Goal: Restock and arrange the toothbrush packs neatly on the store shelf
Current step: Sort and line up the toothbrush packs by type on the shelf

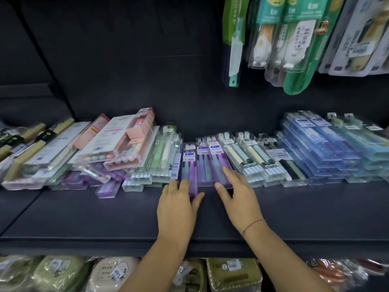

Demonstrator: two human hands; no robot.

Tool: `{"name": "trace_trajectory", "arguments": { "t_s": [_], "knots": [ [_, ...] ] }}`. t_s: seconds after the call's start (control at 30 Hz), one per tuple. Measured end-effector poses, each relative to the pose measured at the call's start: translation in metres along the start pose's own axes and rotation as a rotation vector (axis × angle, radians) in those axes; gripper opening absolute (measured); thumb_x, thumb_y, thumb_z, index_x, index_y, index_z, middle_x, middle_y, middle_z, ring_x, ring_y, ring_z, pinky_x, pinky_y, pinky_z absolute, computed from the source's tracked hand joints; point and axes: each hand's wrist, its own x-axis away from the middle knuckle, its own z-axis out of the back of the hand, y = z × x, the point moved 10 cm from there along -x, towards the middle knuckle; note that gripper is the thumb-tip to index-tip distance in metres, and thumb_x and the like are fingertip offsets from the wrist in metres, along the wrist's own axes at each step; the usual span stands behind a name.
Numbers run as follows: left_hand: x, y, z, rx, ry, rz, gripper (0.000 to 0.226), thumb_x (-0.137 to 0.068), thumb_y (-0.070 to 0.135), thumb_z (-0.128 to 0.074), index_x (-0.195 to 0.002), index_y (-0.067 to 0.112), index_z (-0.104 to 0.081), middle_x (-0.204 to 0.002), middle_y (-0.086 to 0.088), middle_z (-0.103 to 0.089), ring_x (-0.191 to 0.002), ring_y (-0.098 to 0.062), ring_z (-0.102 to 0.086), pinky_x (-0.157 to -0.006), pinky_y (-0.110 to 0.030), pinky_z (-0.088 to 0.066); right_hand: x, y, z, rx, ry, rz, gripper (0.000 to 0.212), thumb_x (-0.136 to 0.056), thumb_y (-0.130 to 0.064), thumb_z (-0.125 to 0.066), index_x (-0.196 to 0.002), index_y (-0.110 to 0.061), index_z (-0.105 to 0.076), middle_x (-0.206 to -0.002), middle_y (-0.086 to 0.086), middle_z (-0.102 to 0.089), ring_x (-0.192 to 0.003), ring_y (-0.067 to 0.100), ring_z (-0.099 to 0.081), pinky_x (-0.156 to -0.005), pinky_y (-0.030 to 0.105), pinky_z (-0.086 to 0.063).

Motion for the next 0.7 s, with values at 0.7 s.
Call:
{"name": "trace_trajectory", "arguments": {
  "t_s": [0.7],
  "knots": [
    [0.006,0.0,0.052,0.319,0.483,-0.067,0.028,-0.084,0.032,-0.07,-0.097,0.007,-0.07,-0.097,-0.006,-0.065,-0.087,-0.023,-0.064,-0.077,-0.033,-0.054,-0.002,0.0,0.0,-0.058,-0.006,-0.018,0.053,-0.101,-0.03,-0.049,-0.151,-0.029,-0.032,-0.158,-0.002,-0.028,-0.144,0.012,-0.026,-0.111,0.021,-0.022]
  ]
}}
